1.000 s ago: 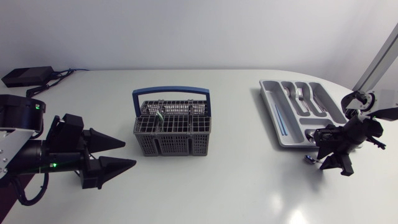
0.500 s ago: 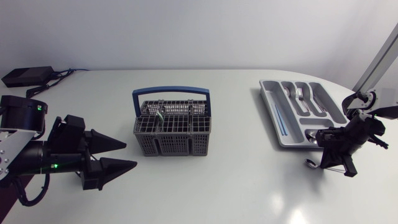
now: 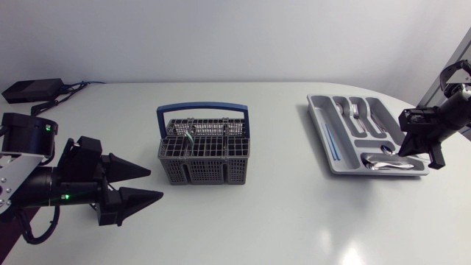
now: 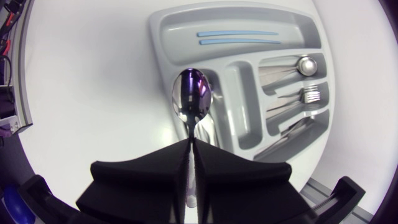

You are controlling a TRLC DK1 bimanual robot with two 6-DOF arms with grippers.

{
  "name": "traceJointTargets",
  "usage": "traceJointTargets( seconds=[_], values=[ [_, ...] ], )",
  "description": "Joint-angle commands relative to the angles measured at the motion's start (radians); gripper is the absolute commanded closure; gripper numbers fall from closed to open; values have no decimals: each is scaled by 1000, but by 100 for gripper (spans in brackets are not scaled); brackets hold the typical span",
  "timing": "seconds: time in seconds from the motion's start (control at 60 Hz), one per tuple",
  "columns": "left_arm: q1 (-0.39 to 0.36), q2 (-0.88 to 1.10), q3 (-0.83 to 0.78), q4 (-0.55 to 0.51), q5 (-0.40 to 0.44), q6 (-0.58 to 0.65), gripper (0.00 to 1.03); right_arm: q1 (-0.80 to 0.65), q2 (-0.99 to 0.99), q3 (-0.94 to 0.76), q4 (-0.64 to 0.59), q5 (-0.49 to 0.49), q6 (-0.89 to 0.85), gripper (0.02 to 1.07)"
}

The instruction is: Transfer all utensils from the basket to the drawer tray.

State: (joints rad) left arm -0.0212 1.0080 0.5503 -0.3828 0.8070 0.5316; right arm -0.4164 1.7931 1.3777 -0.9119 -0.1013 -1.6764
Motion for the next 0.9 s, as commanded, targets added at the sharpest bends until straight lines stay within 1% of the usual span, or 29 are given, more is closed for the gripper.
traceJointTargets(
  seconds=[0.0,0.283,0.3,0.367,0.4,0.417,0.517,0.583,0.7,0.783,0.883],
  values=[
    [-6,7,-30,7,6,-5,5,-7,65,21,27,2,-23,102],
    [-8,4,-27,5,3,-7,5,11,153,-54,219,81,-36,100],
    [-8,3,-27,5,3,-7,5,11,155,-58,226,83,-36,98],
    [-8,1,-27,5,0,-7,5,14,147,-85,277,84,-31,71],
    [-6,1,-26,5,0,-7,5,16,137,-98,292,84,-29,63],
    [-6,1,-26,5,-2,-7,5,16,129,-108,303,83,-28,60],
    [-6,1,-23,5,-3,-7,5,30,71,-155,343,78,-25,54],
    [-8,3,-23,7,-5,-7,5,45,23,-184,363,75,-9,47],
    [-11,7,-21,7,-6,-7,5,108,-75,-229,326,69,52,46],
    [-11,12,-20,10,-6,-7,5,183,-155,-262,292,57,118,46],
    [-11,23,-15,15,-9,-7,5,303,-239,-287,272,57,245,46]
  ],
)
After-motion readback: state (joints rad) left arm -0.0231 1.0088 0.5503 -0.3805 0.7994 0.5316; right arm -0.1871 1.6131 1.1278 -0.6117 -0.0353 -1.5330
